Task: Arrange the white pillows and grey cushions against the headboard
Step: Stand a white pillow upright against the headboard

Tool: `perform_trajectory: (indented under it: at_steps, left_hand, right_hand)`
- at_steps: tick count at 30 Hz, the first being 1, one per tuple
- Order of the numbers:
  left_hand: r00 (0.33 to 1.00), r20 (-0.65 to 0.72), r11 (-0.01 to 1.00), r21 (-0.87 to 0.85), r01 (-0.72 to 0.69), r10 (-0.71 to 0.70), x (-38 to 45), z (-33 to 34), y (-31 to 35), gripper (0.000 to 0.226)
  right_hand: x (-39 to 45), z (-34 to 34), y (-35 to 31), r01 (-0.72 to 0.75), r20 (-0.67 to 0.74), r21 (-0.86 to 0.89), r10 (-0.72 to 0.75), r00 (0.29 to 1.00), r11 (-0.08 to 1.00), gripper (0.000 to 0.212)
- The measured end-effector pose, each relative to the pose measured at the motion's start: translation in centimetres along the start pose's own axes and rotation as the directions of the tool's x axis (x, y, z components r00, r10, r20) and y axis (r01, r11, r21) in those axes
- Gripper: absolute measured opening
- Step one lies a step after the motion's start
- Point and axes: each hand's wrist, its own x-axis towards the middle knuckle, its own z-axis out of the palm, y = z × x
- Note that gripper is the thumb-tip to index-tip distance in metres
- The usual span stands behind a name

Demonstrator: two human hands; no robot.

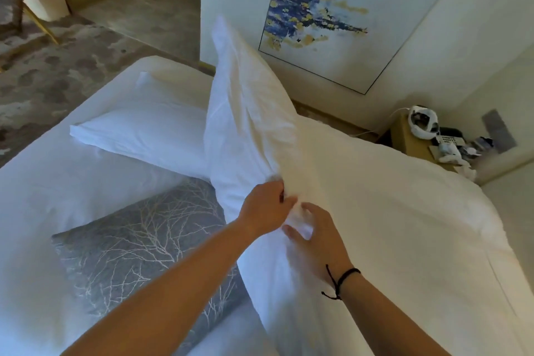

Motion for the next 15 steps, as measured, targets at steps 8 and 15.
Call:
perform_trajectory:
  at_steps: [8, 15]
  left_hand:
    - [0.748, 0.335, 0.546, 0.524, -0.654, 0.573, 4.6, 3.2, 3.0, 0.052]
    - [0.75, 0.536, 0.209, 0.741, -0.638, 0.389, 9.8, 3.9, 4.1, 0.087]
  right_hand:
    - [-2.3, -2.2, 8.0, -0.374, -0.08, -0.346, 0.37, 0.926, 0.861, 0.074]
    - [-2.2, -3.0, 10.6, -0.441, -0.135, -0.38, 0.423, 0.896, 0.813, 0.031]
